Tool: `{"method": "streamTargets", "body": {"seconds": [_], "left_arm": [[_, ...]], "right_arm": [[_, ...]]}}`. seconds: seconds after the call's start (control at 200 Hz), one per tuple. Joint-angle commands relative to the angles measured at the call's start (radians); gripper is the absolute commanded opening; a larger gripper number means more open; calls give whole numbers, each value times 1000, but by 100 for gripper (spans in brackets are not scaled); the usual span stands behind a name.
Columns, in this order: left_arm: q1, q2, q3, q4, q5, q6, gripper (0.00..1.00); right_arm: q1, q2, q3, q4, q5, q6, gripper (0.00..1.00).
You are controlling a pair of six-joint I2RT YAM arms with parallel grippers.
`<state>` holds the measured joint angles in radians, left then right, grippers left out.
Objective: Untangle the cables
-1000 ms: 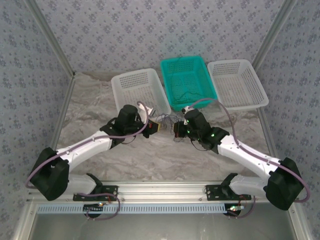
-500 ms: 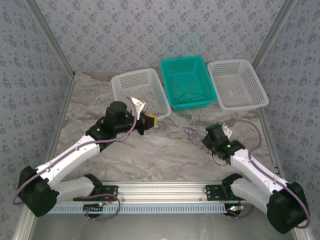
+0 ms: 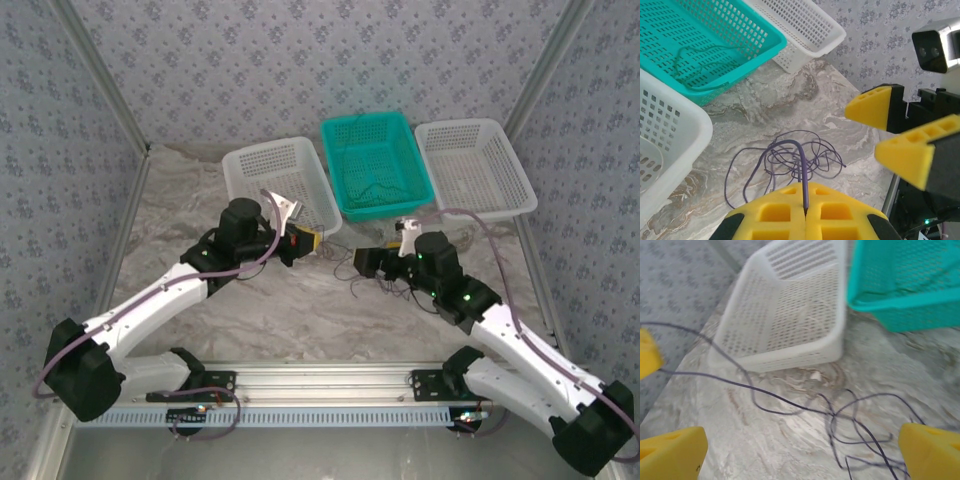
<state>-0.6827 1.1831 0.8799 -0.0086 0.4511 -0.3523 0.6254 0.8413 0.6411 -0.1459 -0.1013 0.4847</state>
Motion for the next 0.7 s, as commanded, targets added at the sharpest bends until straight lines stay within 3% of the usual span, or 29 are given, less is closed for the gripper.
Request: {"method": "streamTargets", "body": {"seconds": [0.0,0.085,0.21,0.3,0.4,0.54,0.595,0.695], "left_arm": [[-3,-18,35,25,27,-17,0],[-3,-35,37,26,25,-22,0],[-5,-56,43,17,25,-21,0],[-3,-78,47,8,11,-26,0],[-1,-126,52,9,-26,-46,0],[12,-213,100,-54,-98,-45,0],[22,-250,127,-100,-139,-32,0],[61,-317,175,-169,-218,-27,0]], "right_arm": [[34,69,11,129,-77,-165,100],[89,124,-22,215,-7,-312,100],[187,240,-59,327,400,-525,100],[187,348,-17,292,496,-577,98],[189,462,15,244,539,-569,81],[174,515,-25,261,588,-412,34],[152,501,-49,254,582,-315,27],[119,455,-122,257,578,-157,28]]}}
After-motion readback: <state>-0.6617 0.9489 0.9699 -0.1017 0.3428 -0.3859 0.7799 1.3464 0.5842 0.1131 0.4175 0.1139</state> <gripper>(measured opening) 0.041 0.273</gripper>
